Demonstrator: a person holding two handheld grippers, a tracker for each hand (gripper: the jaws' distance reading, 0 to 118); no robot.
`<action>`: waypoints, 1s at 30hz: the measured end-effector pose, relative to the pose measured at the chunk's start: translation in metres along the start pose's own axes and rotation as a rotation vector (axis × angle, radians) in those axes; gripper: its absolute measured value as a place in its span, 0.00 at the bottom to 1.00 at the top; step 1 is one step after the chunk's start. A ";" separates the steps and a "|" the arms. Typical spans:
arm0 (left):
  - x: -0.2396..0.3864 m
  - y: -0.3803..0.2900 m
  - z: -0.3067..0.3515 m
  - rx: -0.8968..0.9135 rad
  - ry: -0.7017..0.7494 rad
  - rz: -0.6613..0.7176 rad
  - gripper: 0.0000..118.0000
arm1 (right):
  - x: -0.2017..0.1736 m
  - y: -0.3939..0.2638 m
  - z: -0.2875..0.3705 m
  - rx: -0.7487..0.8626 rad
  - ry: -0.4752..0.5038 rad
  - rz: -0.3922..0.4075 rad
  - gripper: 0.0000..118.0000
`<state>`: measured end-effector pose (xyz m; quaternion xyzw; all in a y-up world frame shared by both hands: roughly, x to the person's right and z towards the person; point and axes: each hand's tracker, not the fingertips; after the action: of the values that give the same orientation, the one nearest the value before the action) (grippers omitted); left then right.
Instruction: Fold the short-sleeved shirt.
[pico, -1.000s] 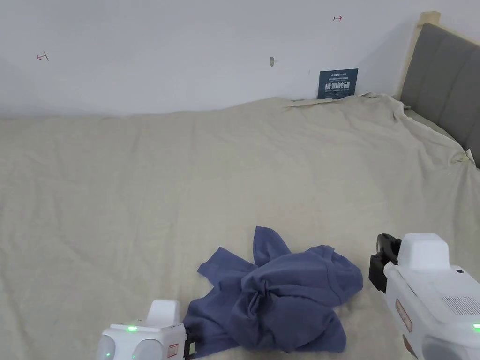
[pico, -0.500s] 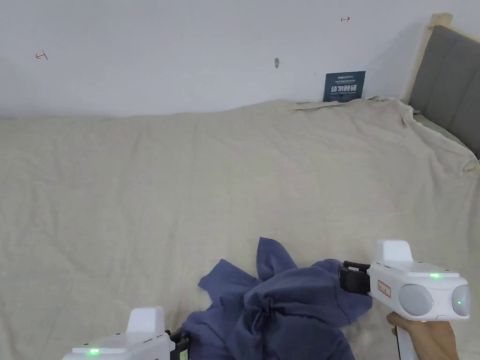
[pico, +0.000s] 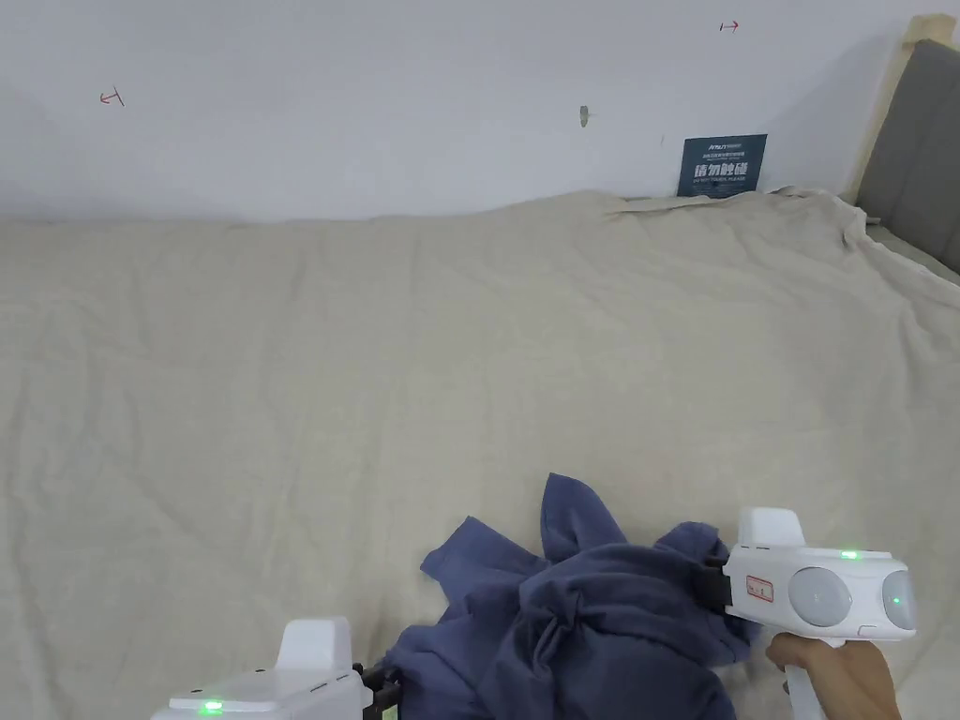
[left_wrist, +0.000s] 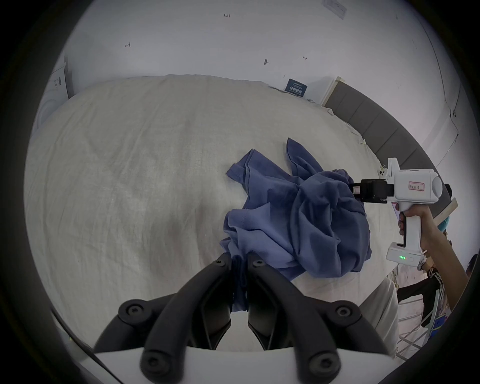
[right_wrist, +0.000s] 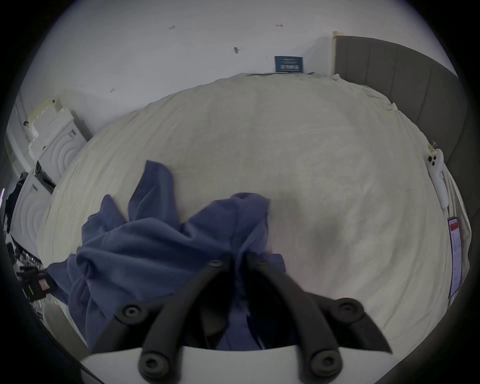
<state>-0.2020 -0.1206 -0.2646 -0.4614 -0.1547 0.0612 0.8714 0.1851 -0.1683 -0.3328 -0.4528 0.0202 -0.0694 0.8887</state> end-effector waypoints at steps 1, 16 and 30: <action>0.000 -0.001 0.000 0.002 -0.001 0.002 0.07 | -0.003 -0.002 0.004 -0.002 0.012 0.015 0.06; -0.020 0.046 0.036 0.154 -0.105 0.141 0.07 | -0.008 0.043 0.145 0.312 0.083 0.003 0.05; -0.080 0.210 0.128 0.451 0.104 0.119 0.07 | 0.017 0.156 0.215 0.529 0.020 0.003 0.05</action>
<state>-0.3121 0.0789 -0.3871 -0.2661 -0.0648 0.1215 0.9541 0.2399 0.0928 -0.3317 -0.2042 0.0110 -0.0755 0.9759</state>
